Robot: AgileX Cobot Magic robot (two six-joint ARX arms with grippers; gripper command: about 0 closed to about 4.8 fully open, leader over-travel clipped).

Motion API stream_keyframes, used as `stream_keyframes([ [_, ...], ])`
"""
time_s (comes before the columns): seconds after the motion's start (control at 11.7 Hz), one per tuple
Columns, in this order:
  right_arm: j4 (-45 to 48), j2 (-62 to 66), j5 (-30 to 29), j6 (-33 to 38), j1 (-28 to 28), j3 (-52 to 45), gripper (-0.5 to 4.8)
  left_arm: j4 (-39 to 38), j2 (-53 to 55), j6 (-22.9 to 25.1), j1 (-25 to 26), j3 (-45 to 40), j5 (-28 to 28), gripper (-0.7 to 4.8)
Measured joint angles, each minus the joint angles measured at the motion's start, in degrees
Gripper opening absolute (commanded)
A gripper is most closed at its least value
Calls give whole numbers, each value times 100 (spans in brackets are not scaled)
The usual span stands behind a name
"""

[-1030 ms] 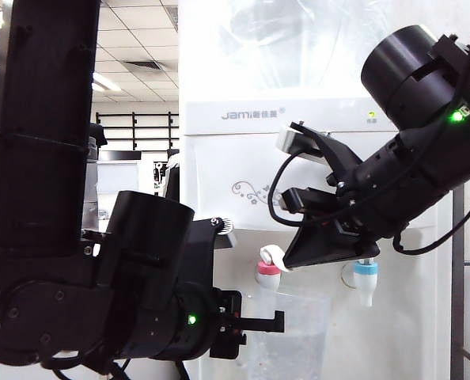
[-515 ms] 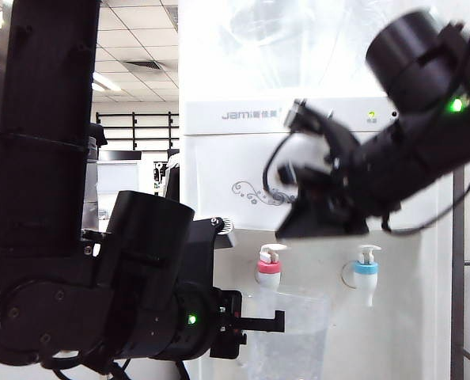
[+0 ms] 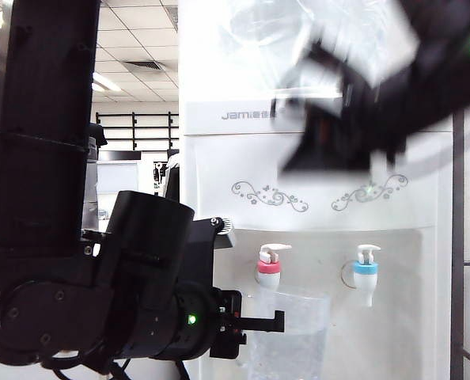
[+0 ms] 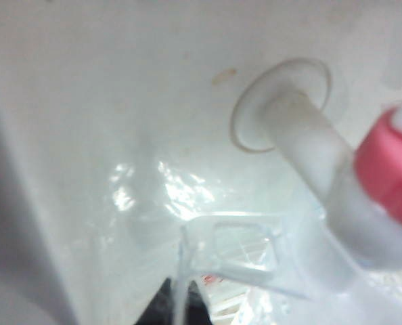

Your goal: Pick up the plastic mug from the left desk, go to the hot water outlet of the water dispenser, press the vertical switch to get some water, then put the mug back on the desk.

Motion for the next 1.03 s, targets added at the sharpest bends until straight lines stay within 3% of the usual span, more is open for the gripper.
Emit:
stream_keyframes([
  [0.52,-1593,-2299,337,-68,-20,-13,-6,0,0,2,0,2,2,-5],
  [1.03,-2347,-3670,452,-37,-20,-306,-6,0,0,2,0,0,0,-5],
])
